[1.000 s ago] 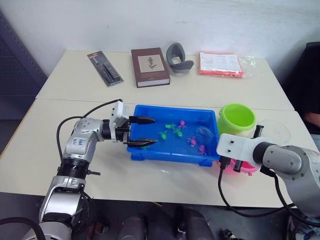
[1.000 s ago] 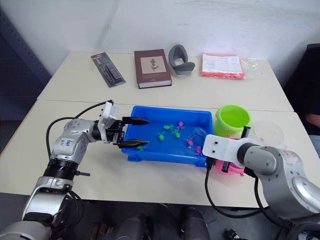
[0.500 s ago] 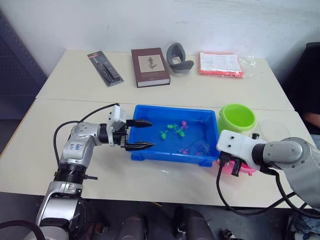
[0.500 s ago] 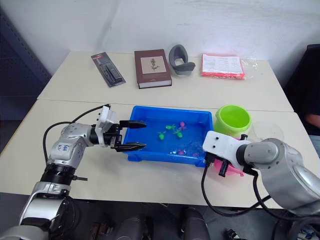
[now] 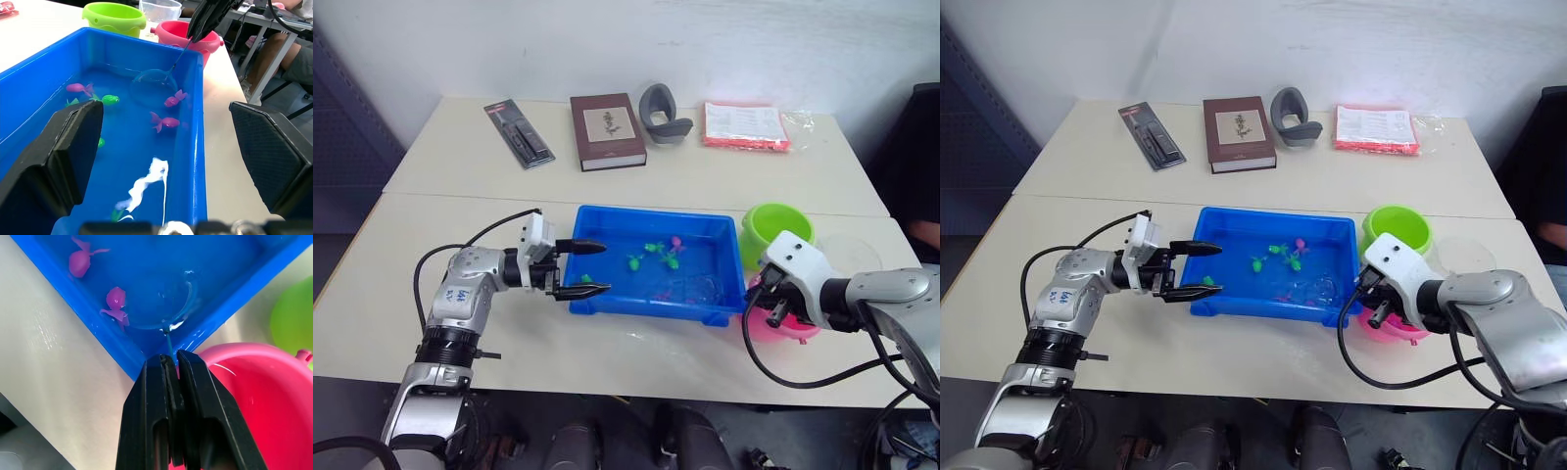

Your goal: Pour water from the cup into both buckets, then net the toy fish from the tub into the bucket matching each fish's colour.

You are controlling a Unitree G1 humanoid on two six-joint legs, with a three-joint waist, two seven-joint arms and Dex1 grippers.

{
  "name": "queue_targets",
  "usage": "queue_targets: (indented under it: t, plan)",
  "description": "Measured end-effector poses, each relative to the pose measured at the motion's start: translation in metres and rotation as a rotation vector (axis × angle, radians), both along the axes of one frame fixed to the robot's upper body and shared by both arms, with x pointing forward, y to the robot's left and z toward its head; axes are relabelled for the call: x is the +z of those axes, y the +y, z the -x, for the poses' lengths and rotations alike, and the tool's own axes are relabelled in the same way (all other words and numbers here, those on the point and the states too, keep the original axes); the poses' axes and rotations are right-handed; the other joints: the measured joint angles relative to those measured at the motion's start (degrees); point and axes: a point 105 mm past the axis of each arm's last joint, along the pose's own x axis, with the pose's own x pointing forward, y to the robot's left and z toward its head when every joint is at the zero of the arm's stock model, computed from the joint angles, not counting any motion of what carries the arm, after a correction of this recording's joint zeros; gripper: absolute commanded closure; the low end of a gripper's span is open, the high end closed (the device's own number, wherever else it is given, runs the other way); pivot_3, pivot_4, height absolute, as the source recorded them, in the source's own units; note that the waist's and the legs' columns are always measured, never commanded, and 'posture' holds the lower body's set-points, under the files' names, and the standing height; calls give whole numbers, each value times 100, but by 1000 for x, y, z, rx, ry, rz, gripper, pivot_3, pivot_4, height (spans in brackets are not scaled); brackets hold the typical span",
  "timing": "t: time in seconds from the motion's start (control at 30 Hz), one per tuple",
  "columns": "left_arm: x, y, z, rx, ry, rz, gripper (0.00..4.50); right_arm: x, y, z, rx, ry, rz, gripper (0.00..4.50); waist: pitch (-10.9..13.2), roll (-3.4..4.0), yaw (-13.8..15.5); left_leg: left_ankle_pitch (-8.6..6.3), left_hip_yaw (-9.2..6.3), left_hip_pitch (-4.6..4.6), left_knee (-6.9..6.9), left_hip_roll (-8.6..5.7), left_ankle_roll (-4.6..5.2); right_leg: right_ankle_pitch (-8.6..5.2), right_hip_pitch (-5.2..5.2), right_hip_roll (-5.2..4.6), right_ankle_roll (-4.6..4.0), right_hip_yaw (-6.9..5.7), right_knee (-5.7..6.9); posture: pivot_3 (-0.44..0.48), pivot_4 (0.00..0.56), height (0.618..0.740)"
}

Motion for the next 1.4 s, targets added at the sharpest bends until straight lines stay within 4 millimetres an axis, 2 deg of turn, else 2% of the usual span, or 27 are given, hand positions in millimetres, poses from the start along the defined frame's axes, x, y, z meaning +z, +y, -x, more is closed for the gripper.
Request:
queue_targets:
  t: [0.2,0.37,0.53,0.63,0.77,0.9,1.03,1.2,1.3,1.4]
  plan:
    - [0,0,0,1,-1,0,63,11,-4,-4,-34,-35,-40,4500,0,0,-8,0,0,0,-1,1,0,0,-1,1,0,2,0,0,150,740]
    - [4,-2,1,-2,-16,-3,63,24,-8,-9,103,-202,196,4500,3,4,-3,0,3,1,-6,0,-1,0,-2,1,0,4,-4,0,150,740]
    - [1,-2,4,-2,3,-3,63,17,2,-10,289,-296,398,4500,3,4,-5,0,11,3,-5,0,-1,1,-3,1,2,3,-4,0,150,740]
    - [1,1,4,1,6,-12,63,6,7,-6,377,-280,448,4500,3,4,-8,0,12,3,-6,1,-2,1,-3,2,2,2,-5,0,150,740]
    - [1,6,6,-11,6,-39,63,2,8,-3,428,-263,471,4500,3,4,-15,1,11,4,-5,4,-3,1,-3,4,2,0,-5,0,150,740]
    - [1,11,6,-23,11,-55,63,-4,14,-1,432,-211,403,4500,3,4,-18,1,10,3,-4,6,-3,1,-2,5,2,-1,-6,0,150,740]
    - [10,10,1,-45,-18,-72,63,-5,33,-5,346,-109,130,4500,4,5,-18,1,9,3,-2,10,-6,0,-4,9,0,-7,-1,0,150,740]
    - [11,13,-4,-40,-25,-85,63,10,26,-17,224,-56,-28,4500,5,5,-14,1,9,0,-5,7,-5,0,-4,7,0,-37,-4,0,150,740]
    - [7,17,-6,-27,-19,-90,63,12,19,-19,173,-17,-97,4500,5,6,-6,1,6,-1,-5,6,-4,0,-4,5,-1,-46,-4,0,150,740]
    - [3,22,-8,-18,-17,-106,63,19,22,-18,146,-2,-231,4500,5,6,-12,1,7,-1,-6,7,-4,0,-6,6,-1,-49,-1,0,150,740]
